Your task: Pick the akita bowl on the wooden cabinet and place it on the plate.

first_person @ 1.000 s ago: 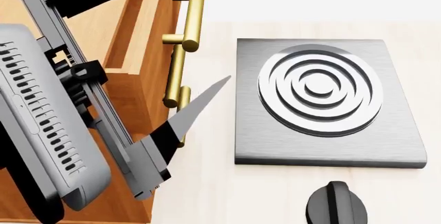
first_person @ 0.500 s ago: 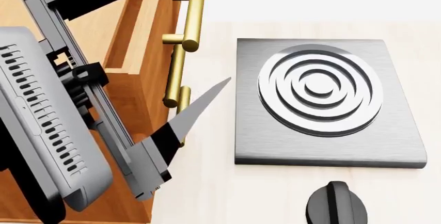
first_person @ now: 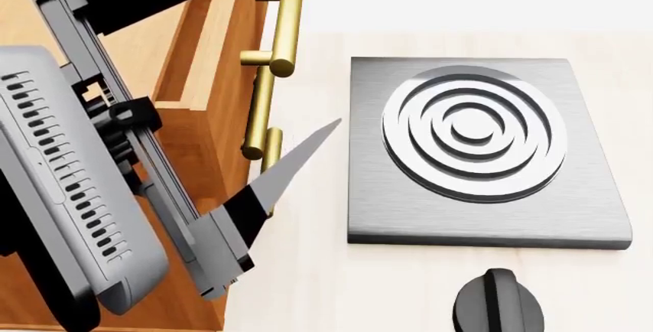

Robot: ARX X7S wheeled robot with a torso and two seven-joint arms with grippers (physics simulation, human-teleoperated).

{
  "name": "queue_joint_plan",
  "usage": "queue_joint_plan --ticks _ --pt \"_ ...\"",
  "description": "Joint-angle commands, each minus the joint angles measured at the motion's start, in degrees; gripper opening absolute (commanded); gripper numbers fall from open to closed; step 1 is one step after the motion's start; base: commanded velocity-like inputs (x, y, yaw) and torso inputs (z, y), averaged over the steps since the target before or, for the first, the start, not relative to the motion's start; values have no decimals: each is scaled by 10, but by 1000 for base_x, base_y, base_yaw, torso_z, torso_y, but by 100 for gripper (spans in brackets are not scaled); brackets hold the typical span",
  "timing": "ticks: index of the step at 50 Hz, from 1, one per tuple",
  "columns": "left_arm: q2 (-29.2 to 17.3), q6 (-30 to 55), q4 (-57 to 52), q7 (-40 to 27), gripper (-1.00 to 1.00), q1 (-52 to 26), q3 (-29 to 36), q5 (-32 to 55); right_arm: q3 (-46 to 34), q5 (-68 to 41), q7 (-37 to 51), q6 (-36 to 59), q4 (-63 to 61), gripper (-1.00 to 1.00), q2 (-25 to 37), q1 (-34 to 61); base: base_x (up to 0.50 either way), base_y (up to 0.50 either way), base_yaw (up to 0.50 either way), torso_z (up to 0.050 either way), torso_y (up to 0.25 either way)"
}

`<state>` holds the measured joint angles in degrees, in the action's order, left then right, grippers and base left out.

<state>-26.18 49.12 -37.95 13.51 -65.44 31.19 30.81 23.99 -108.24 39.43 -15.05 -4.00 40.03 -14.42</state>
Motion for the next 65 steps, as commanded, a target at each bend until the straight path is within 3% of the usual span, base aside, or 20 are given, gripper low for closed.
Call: queue_joint_plan --ticks 1,65 --pt "-2 -4 1 -1 100 3 1 1 -1 14 -4 3 12 -100 -1 8 0 0 0 0 0" --pt "-13 -27 8 -8 100 20 9 2 -36 33 -13 17 85 -100 -7 46 0 0 0 0 0"
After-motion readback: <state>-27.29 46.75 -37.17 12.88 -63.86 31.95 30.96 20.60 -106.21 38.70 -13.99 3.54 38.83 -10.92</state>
